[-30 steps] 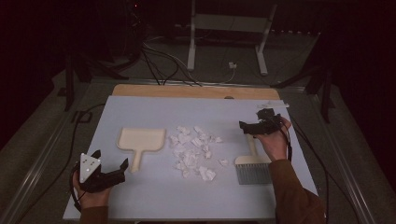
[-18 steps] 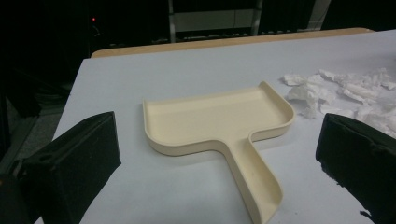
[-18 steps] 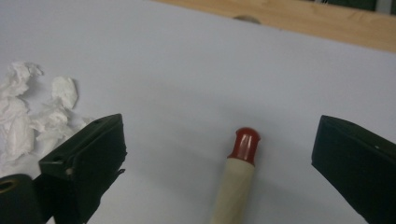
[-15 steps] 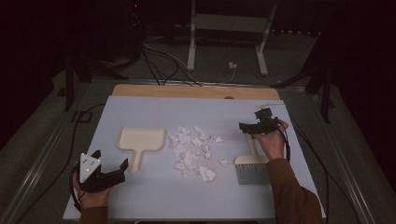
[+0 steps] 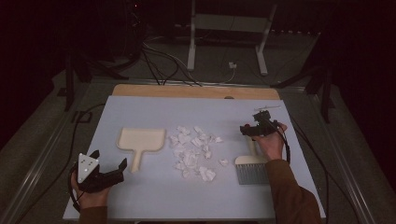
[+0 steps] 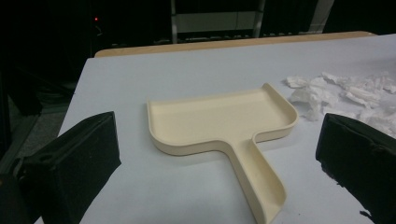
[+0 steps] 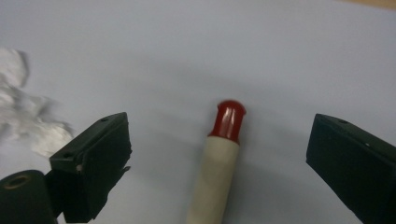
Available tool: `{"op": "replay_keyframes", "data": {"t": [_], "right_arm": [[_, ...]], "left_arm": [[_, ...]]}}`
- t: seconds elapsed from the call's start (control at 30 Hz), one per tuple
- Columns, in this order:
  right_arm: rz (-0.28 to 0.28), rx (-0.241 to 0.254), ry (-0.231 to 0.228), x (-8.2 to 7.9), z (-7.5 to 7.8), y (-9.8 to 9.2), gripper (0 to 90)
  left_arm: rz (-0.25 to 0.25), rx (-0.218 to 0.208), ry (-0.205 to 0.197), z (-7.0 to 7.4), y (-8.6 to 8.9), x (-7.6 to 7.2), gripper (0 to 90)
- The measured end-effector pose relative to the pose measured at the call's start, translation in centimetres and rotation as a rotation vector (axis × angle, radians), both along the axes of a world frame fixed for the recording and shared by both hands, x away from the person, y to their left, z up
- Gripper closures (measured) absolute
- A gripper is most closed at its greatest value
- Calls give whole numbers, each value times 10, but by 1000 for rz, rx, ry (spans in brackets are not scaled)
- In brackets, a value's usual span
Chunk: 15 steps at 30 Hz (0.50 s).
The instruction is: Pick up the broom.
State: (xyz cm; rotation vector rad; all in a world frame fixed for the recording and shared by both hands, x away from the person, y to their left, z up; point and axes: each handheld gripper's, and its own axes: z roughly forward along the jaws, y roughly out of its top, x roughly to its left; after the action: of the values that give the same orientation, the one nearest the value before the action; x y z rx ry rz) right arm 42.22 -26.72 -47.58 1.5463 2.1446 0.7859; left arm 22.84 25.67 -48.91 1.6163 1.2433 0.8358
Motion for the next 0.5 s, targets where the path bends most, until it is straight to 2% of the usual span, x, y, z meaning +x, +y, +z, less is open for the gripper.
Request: {"op": "replay_keyframes", "data": {"t": [0.1, 0.27, 0.4, 0.5], "right_arm": [[-5, -2, 21, 0, -5, 1, 85], [-19, -5, 57, 2, -13, 1, 177], [-39, -16, 77, 4, -17, 2, 296], [-42, -23, 90, 4, -20, 3, 423]], "left_arm": [[0, 2, -1, 0, -1, 0, 7], [-1, -1, 0, 0, 0, 0, 7], [1, -2, 0, 0, 0, 0, 7], [1, -4, 0, 0, 0, 0, 7]]}}
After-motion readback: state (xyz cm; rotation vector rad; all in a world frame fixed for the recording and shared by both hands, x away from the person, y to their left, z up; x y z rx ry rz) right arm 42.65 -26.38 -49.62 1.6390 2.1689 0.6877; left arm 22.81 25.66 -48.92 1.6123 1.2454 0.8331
